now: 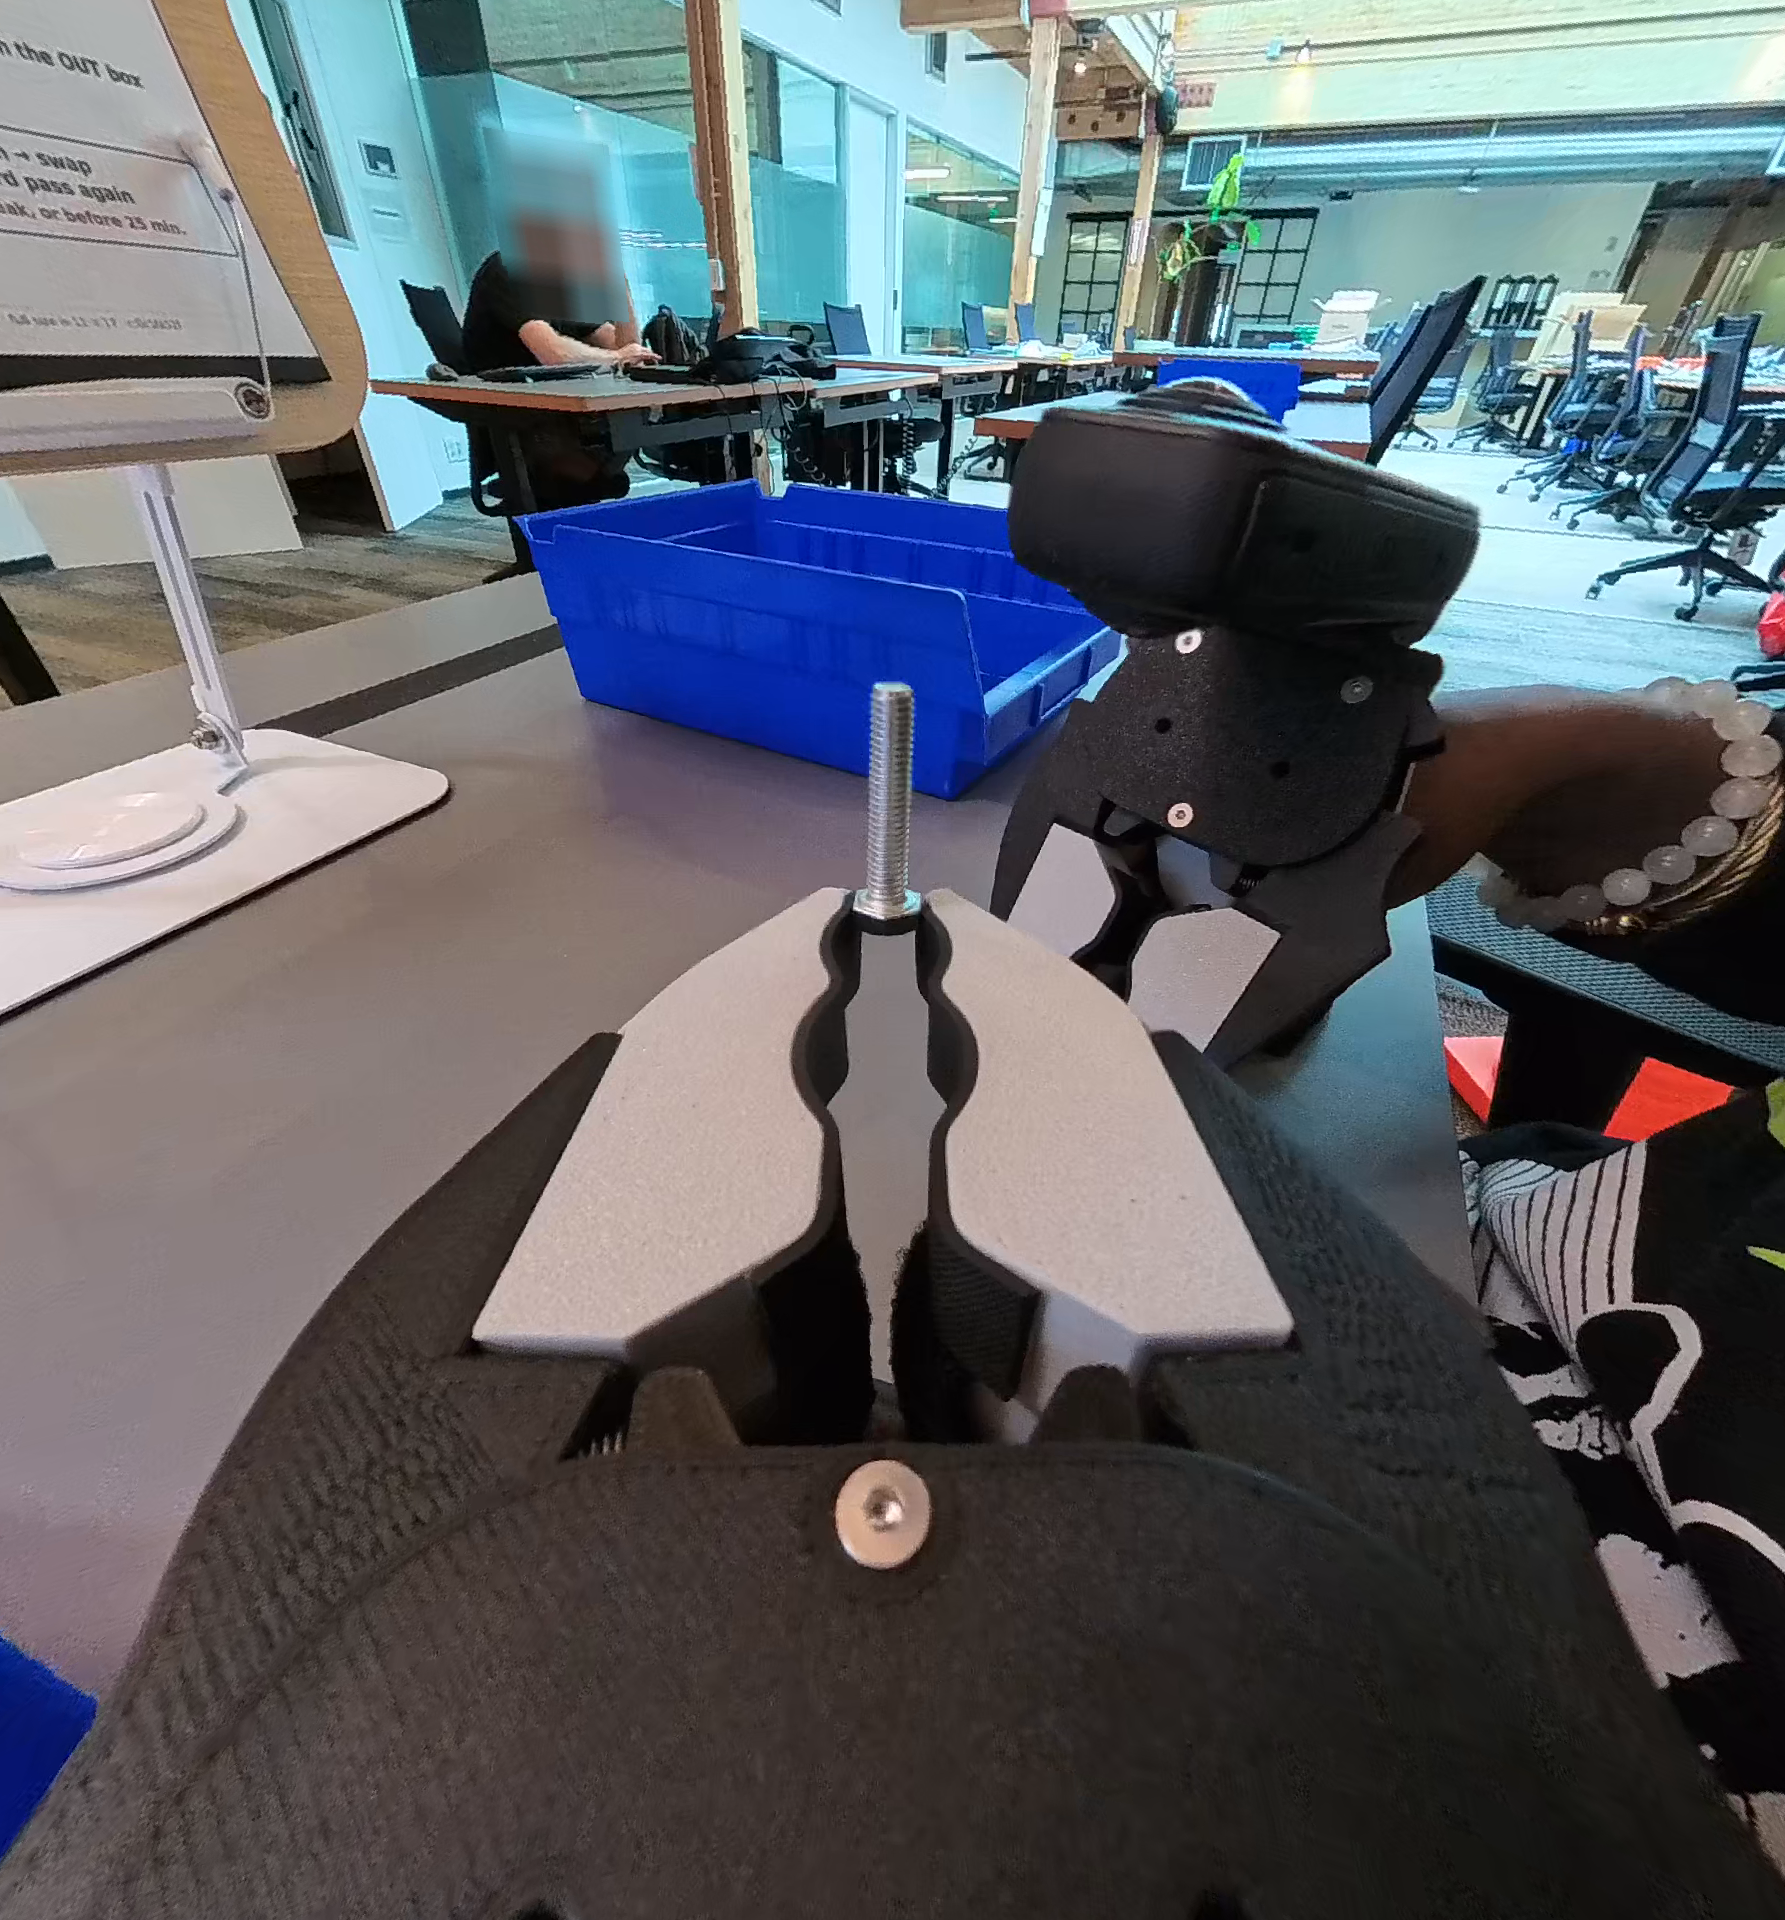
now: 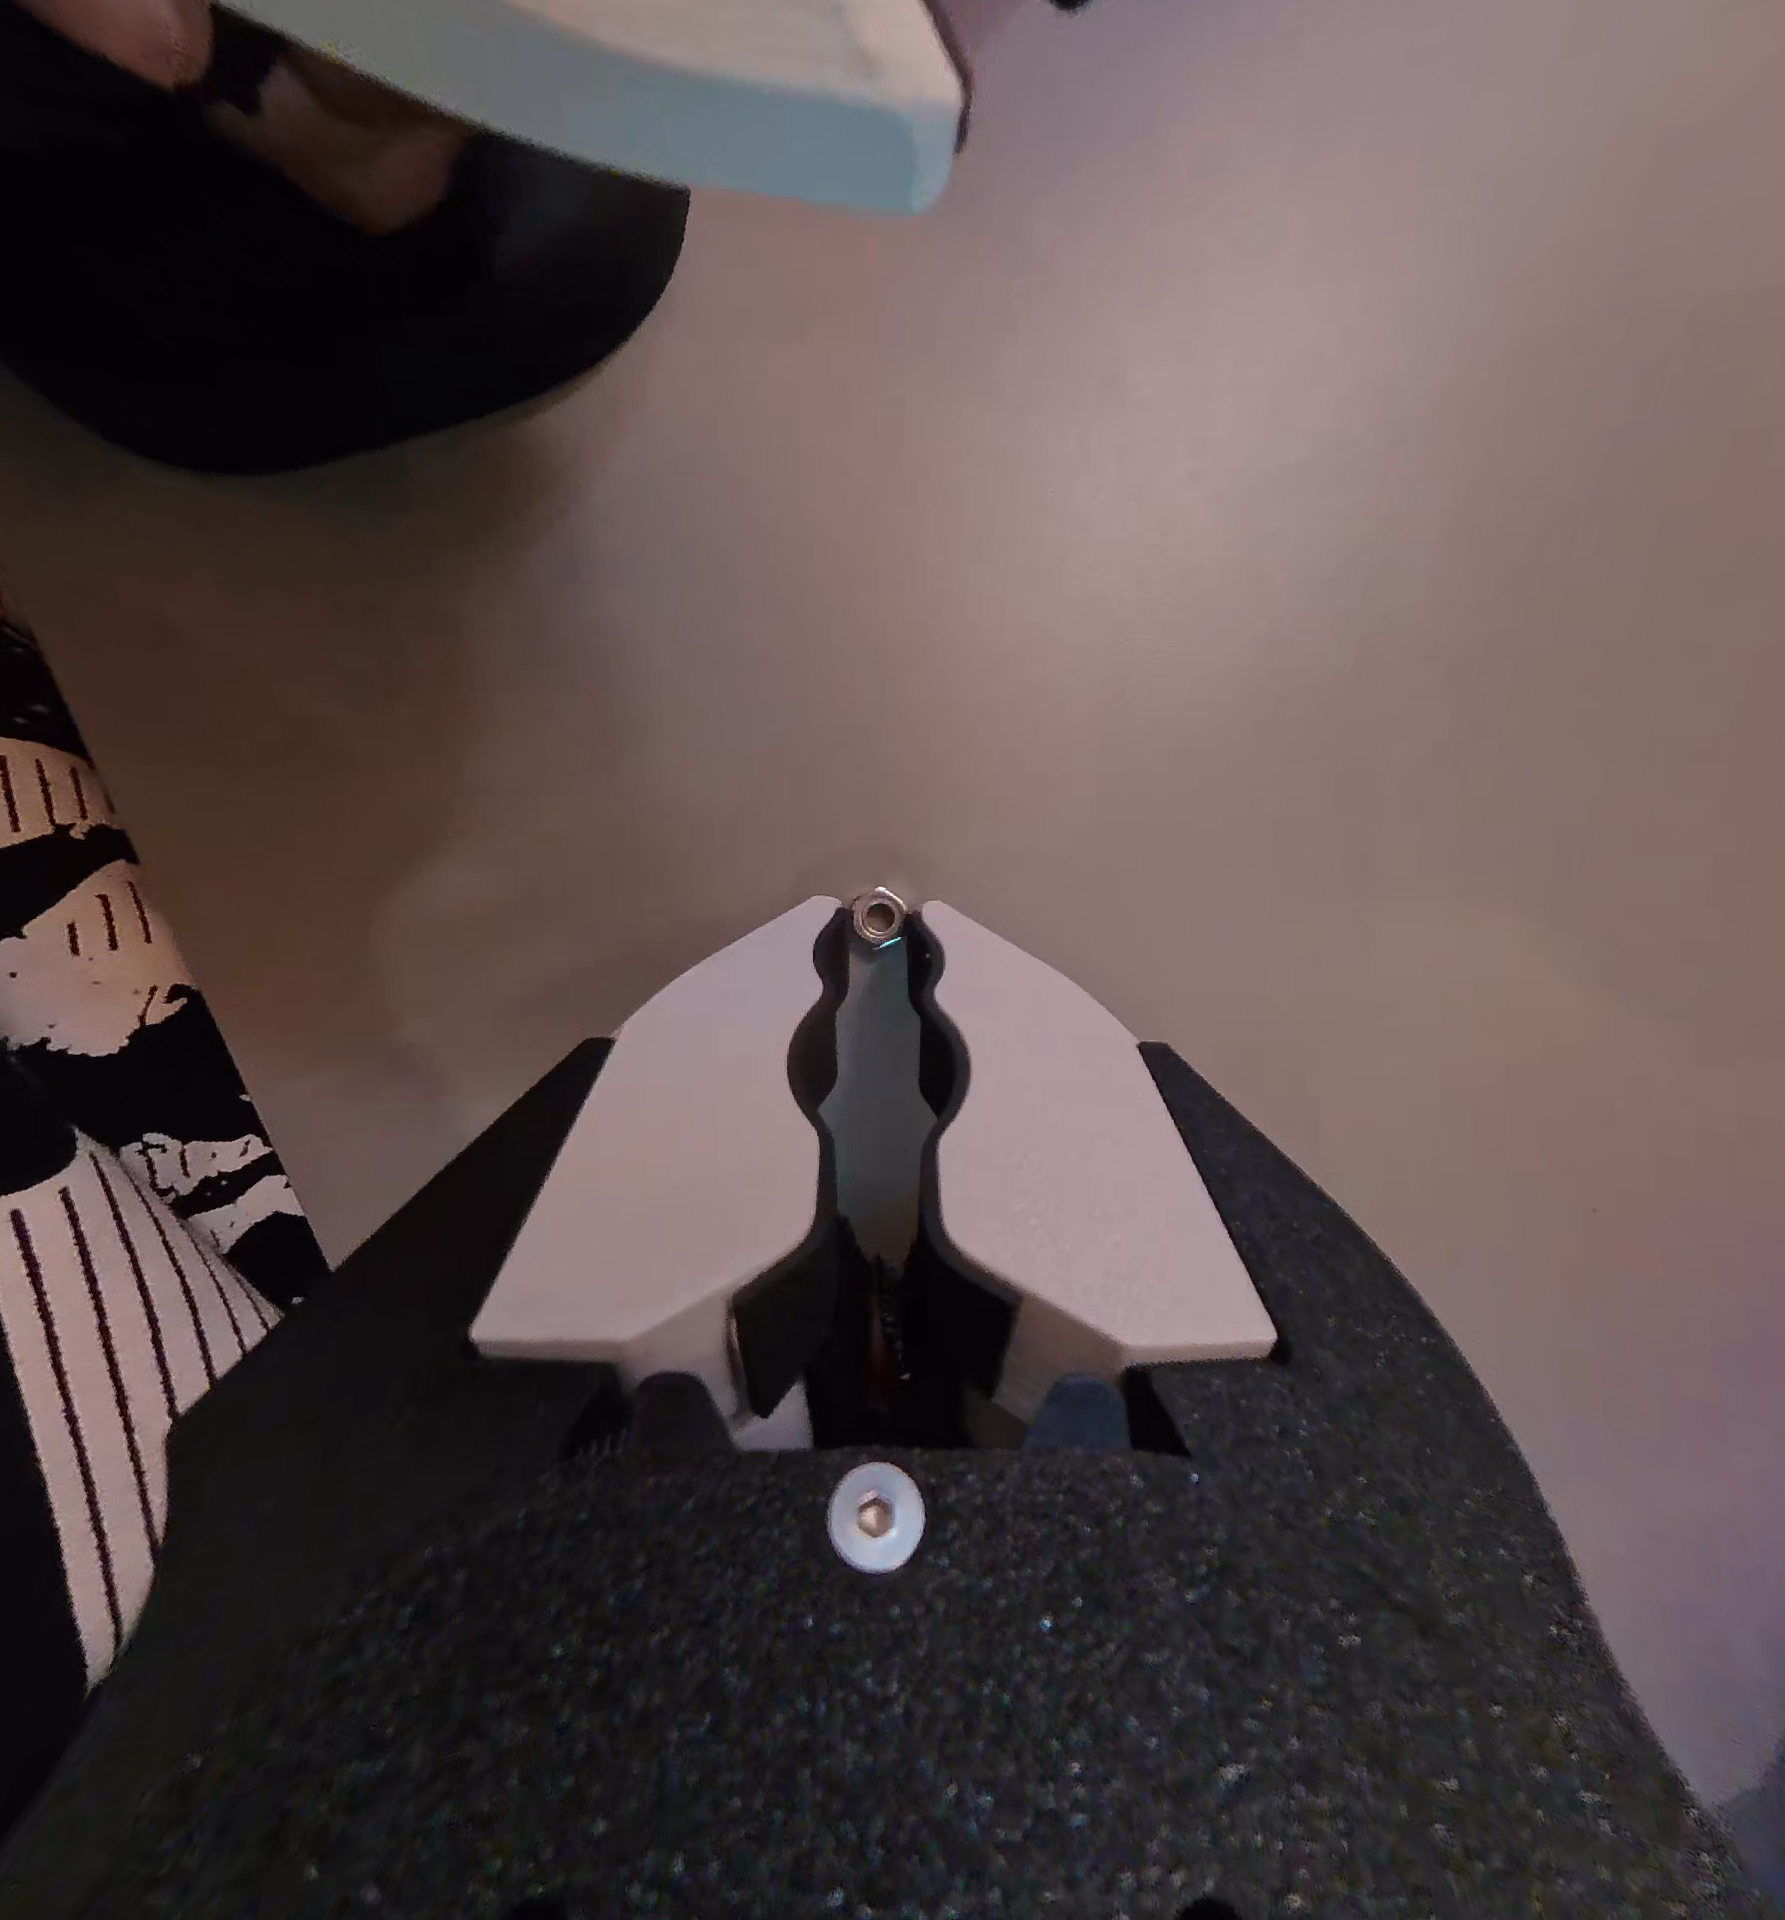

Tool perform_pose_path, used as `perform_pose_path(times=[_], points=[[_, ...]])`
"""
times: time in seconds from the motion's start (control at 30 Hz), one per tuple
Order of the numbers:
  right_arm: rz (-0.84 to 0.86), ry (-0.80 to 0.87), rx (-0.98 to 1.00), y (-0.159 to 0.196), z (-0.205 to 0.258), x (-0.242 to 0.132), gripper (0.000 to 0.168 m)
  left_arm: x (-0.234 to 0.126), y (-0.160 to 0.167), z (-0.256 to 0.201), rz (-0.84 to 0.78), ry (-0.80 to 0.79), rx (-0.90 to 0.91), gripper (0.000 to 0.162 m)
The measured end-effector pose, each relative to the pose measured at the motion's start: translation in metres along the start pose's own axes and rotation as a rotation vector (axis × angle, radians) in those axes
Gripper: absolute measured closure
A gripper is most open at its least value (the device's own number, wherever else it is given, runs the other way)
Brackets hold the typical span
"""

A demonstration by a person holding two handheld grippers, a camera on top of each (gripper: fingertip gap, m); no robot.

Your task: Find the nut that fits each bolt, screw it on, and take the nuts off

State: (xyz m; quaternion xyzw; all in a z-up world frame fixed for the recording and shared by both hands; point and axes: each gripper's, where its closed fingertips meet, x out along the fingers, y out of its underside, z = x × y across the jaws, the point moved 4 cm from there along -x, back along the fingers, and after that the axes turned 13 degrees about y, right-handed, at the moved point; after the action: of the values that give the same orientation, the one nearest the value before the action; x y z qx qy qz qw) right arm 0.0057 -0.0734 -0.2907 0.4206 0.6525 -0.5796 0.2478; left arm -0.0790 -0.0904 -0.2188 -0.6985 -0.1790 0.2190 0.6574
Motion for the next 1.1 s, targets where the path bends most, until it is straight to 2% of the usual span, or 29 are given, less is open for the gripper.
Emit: perform_pose_path(times=[0.13,0.23,0.37,0.47,0.57,0.73,1.1], points=[[-0.065,-0.065,-0.055,-0.002,-0.004,-0.007,0.158,0.001,0.001,-0.003,0.01,0.036,0.006,0.152],[-0.234,-0.191,-0.137,-0.019,-0.014,-0.043,0.158,0.001,0.001,-0.008,0.003,0.109,-0.006,0.152],[-0.406,-0.274,-0.294,-0.053,-0.03,-0.098,0.158,0.002,0.002,-0.015,0.013,0.206,-0.014,0.152],[-0.479,-0.358,-0.435,-0.078,-0.027,-0.118,0.158,0.004,0.005,-0.02,0.041,0.247,0.006,0.152],[-0.484,-0.439,-0.567,-0.093,-0.02,-0.12,0.158,0.005,0.007,-0.025,0.06,0.282,0.024,0.152],[-0.396,-0.471,-0.714,-0.101,-0.013,-0.107,0.158,0.006,0.008,-0.027,0.069,0.306,0.023,0.152],[-0.322,-0.489,-0.781,-0.101,-0.012,-0.098,0.158,0.007,0.01,-0.028,0.087,0.318,0.028,0.152]])
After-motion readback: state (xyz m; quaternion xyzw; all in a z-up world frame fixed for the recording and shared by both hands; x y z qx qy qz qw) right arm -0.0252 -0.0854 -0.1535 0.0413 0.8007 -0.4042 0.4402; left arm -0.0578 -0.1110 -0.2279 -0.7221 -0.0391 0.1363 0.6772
